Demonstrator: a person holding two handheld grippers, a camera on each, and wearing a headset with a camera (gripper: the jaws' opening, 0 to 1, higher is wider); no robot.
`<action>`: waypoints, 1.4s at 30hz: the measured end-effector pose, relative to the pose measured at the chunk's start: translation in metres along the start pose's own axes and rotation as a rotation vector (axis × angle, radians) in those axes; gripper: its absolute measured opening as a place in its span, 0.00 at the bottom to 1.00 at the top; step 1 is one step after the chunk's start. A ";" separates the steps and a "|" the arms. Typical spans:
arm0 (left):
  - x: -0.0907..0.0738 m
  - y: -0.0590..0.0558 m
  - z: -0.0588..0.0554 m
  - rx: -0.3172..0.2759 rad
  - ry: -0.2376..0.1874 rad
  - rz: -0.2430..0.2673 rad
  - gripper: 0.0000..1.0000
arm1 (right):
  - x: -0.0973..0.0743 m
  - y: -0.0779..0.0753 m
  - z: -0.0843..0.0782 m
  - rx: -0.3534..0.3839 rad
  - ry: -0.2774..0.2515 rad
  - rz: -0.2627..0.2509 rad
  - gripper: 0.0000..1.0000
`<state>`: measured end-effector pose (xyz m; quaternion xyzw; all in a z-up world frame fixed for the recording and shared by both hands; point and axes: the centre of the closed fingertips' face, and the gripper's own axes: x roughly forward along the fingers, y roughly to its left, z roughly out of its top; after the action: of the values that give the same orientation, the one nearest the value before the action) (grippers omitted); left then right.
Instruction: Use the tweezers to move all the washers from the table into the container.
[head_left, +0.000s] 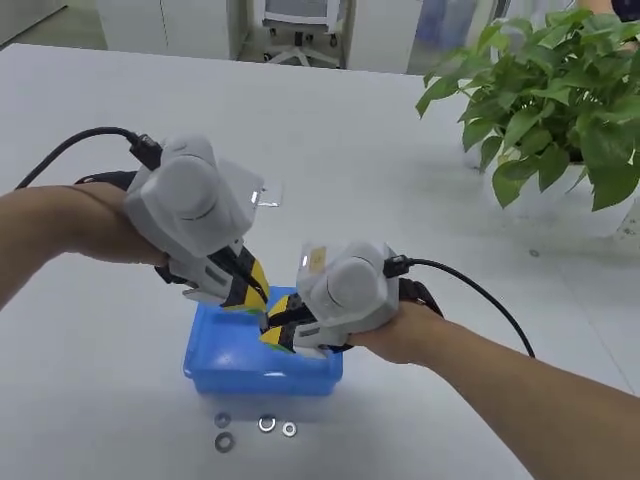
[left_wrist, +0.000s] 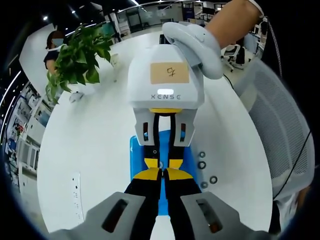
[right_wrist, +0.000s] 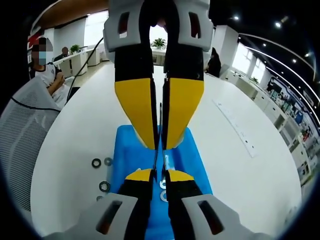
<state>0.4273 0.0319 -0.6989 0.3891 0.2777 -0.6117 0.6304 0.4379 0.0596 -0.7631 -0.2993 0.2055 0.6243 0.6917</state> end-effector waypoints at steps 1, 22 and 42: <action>-0.001 0.000 0.001 -0.002 0.000 0.000 0.06 | -0.001 0.000 0.001 -0.002 -0.001 -0.001 0.11; -0.037 -0.022 0.016 0.000 0.012 0.020 0.06 | -0.021 0.022 0.037 -0.041 -0.048 -0.012 0.11; -0.042 -0.060 0.012 -0.014 0.044 -0.005 0.06 | -0.018 0.062 0.045 -0.049 -0.063 0.017 0.11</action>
<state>0.3628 0.0484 -0.6667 0.3973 0.2968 -0.6024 0.6254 0.3706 0.0791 -0.7283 -0.2947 0.1708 0.6440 0.6850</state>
